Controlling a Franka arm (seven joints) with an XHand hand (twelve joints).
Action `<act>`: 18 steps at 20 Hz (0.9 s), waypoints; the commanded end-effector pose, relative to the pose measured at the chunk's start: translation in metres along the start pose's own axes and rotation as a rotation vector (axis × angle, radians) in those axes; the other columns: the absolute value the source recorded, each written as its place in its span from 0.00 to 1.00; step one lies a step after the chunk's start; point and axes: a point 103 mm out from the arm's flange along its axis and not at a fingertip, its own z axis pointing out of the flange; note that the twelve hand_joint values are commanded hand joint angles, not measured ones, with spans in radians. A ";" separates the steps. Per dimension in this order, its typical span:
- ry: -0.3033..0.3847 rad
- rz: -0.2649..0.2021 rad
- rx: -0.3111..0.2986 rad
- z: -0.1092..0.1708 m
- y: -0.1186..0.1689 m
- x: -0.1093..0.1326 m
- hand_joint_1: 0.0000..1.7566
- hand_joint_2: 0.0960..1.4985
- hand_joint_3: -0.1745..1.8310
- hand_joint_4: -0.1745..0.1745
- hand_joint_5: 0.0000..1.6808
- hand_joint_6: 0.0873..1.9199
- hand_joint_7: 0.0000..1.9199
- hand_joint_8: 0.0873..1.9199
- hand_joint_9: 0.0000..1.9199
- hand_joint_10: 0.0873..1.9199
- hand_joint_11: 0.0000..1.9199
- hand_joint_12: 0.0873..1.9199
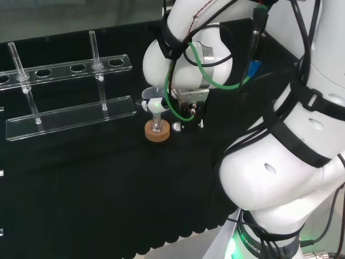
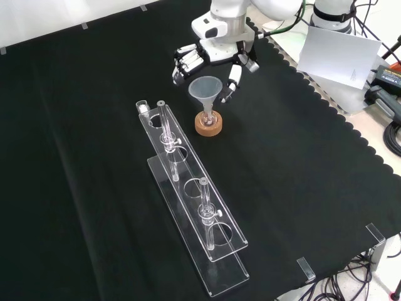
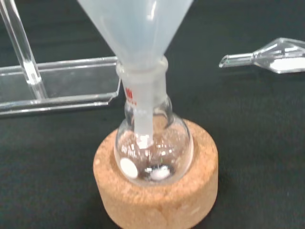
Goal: Pick up the weighing funnel.
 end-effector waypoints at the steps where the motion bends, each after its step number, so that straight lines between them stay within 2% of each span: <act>1: -0.013 -0.027 -0.043 -0.027 -0.003 0.002 0.23 0.40 0.22 0.61 0.18 0.00 0.22 0.18 0.19 0.27 0.00 0.77; 6: -0.008 -0.070 -0.058 -0.055 0.006 -0.003 0.22 0.40 0.21 0.61 0.17 0.00 0.22 0.18 0.18 0.27 0.00 0.77; 14: -0.047 -0.155 -0.032 -0.108 0.040 -0.032 0.18 0.38 0.18 0.60 0.12 0.00 0.16 0.18 0.12 0.29 0.00 0.73; 18: -0.071 -0.153 0.017 -0.140 0.072 -0.050 0.17 0.38 0.17 0.59 0.10 0.00 0.15 0.17 0.11 0.29 0.00 0.72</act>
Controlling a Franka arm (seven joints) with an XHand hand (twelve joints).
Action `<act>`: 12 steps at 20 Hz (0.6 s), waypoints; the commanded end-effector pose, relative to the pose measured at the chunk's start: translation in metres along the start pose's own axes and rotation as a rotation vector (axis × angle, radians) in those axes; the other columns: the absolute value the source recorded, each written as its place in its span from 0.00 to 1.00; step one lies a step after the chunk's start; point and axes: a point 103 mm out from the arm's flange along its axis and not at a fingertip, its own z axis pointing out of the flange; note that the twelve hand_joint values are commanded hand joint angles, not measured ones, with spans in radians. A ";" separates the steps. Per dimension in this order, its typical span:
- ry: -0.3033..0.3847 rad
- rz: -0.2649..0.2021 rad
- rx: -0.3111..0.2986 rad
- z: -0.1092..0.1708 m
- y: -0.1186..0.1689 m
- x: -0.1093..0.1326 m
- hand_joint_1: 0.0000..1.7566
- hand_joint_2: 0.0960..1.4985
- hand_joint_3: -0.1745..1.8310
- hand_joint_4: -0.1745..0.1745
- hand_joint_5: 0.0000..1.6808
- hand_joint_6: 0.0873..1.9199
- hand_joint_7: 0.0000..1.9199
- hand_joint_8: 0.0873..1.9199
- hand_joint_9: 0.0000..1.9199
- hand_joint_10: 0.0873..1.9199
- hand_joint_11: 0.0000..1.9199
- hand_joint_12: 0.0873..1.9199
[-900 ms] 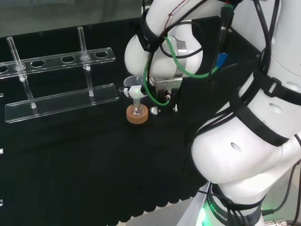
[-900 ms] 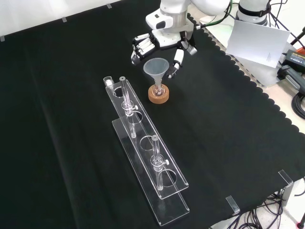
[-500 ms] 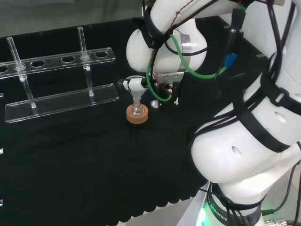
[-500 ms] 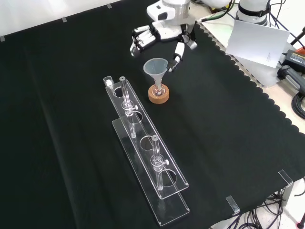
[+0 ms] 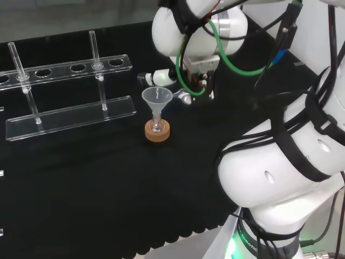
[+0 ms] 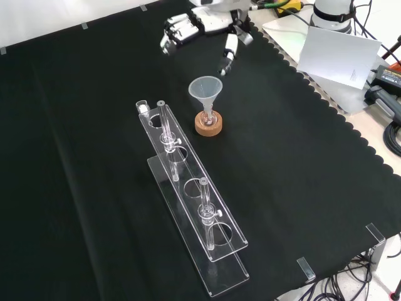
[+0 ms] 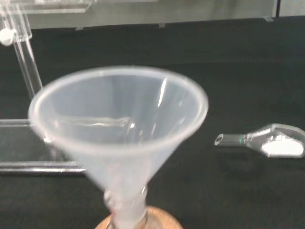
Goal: Pick up the weighing funnel.
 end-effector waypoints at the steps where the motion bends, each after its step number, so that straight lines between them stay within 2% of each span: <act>1: -0.056 -0.036 0.061 -0.062 0.051 -0.048 0.17 0.38 0.17 0.59 0.09 0.00 0.15 0.17 0.11 0.29 0.00 0.72; 3: -0.071 -0.033 0.078 -0.072 0.066 -0.058 0.18 0.38 0.17 0.59 0.09 0.00 0.14 0.17 0.10 0.29 0.00 0.72; 5: -0.084 -0.050 0.119 -0.075 0.077 -0.069 0.19 0.38 0.17 0.59 0.08 0.00 0.13 0.17 0.10 0.29 0.00 0.72; 8: -0.103 -0.076 0.230 -0.073 0.089 -0.095 0.22 0.40 0.17 0.59 0.05 0.00 0.08 0.16 0.06 0.29 0.00 0.68; 9: -0.105 -0.084 0.249 -0.071 0.092 -0.105 0.22 0.40 0.16 0.59 0.03 0.00 0.05 0.14 0.03 0.26 0.00 0.64; 12: -0.120 -0.115 0.322 -0.062 0.097 -0.136 0.19 0.40 0.14 0.62 0.00 0.00 0.01 0.03 0.00 0.06 0.00 0.49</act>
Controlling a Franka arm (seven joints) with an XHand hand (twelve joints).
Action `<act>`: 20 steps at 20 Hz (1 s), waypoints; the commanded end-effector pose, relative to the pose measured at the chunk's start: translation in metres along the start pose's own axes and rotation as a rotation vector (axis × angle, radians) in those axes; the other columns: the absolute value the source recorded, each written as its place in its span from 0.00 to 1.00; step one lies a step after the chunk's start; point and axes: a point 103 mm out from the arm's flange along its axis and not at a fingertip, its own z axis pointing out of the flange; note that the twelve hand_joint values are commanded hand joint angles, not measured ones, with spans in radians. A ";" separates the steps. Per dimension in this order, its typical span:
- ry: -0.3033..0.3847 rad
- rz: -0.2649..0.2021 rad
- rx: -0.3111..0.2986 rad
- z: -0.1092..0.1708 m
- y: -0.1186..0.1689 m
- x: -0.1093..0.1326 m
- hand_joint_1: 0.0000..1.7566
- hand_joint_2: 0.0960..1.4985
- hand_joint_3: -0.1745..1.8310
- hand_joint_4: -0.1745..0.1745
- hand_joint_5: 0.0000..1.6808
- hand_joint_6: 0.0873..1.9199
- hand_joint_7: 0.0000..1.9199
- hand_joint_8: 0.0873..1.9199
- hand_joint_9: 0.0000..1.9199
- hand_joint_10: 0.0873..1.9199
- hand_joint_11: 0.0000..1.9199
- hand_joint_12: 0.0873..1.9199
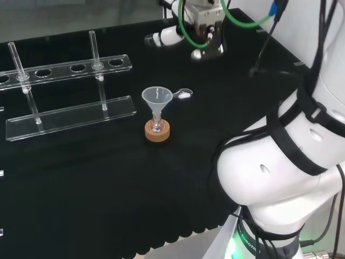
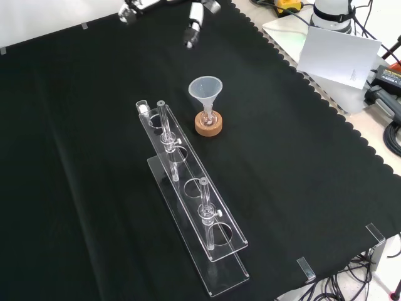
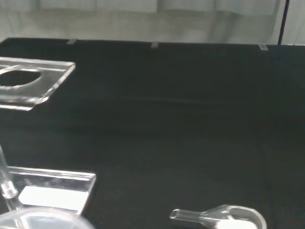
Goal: Pick up the weighing funnel.
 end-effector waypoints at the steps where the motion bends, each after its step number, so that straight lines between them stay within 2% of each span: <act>1: -0.076 -0.074 0.277 0.018 0.014 -0.099 0.18 0.40 0.14 0.64 0.00 0.00 0.00 0.00 0.00 0.01 0.00 0.44; 4: -0.095 -0.093 0.284 0.023 0.012 -0.124 0.18 0.40 0.12 0.67 0.00 0.00 0.00 0.00 0.00 0.00 0.00 0.35; 9: -0.111 -0.108 0.306 0.040 0.002 -0.148 0.18 0.41 0.12 0.66 0.00 0.00 0.00 0.00 0.00 0.00 0.00 0.31; 14: -0.094 -0.153 0.334 0.071 0.005 -0.140 0.18 0.41 0.12 0.64 0.00 0.00 0.00 0.00 0.00 0.00 0.00 0.31; 20: -0.071 -0.169 0.354 0.099 0.012 -0.132 0.19 0.43 0.11 0.63 0.00 0.00 0.02 0.00 0.01 0.00 0.00 0.36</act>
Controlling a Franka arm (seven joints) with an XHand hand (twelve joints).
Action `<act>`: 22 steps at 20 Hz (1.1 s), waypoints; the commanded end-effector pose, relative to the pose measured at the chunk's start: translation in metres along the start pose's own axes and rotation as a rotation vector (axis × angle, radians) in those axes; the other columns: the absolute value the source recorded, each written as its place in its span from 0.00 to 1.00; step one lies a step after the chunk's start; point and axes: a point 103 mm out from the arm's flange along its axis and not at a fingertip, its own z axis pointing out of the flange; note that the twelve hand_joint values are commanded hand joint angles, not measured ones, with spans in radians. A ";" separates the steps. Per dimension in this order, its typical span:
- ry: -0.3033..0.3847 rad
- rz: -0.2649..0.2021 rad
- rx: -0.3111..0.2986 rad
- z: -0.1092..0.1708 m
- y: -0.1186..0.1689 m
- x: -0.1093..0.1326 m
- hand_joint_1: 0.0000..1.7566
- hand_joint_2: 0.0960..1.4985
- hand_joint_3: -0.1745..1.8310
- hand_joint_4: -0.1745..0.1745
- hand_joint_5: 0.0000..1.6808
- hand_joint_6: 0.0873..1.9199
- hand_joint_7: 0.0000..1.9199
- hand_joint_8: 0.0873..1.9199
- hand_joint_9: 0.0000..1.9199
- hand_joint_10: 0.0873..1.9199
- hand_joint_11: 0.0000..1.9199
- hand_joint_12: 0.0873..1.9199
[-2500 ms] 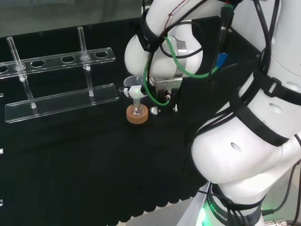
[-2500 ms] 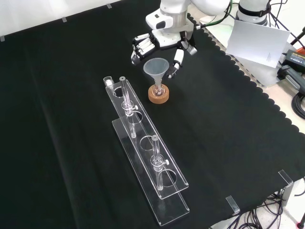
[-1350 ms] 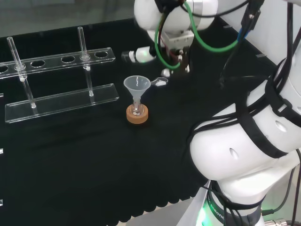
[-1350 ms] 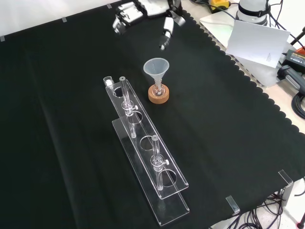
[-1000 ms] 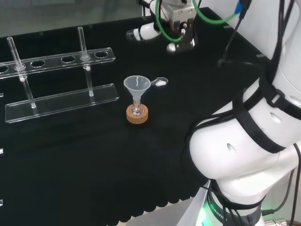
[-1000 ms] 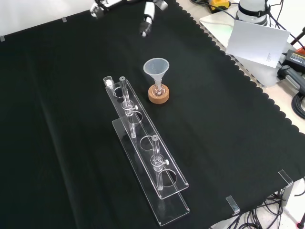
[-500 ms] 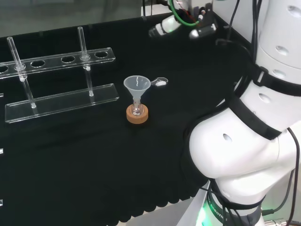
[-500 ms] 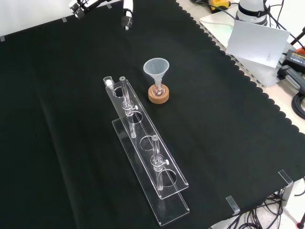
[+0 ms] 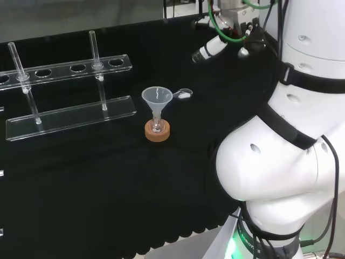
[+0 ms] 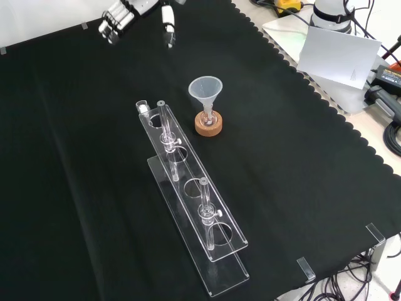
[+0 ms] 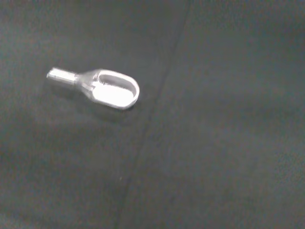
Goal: Pick up the weighing funnel.
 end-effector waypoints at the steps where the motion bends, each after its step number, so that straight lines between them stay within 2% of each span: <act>1: 0.016 -0.045 0.016 0.026 0.019 0.008 0.19 0.43 0.11 0.63 0.00 0.00 0.02 0.00 0.02 0.00 0.00 0.37; 10: 0.111 -0.005 -0.037 0.058 0.036 0.014 0.20 0.44 0.10 0.60 0.00 0.00 0.05 0.00 0.04 0.01 0.00 0.48; 14: 0.121 -0.002 -0.021 0.071 0.046 0.023 0.20 0.45 0.10 0.60 0.00 0.00 0.06 0.00 0.01 0.16 0.00 0.53; 22: 0.114 -0.010 0.015 0.090 0.062 0.033 0.21 0.45 0.10 0.58 0.00 0.00 0.07 0.00 0.00 0.21 0.00 0.55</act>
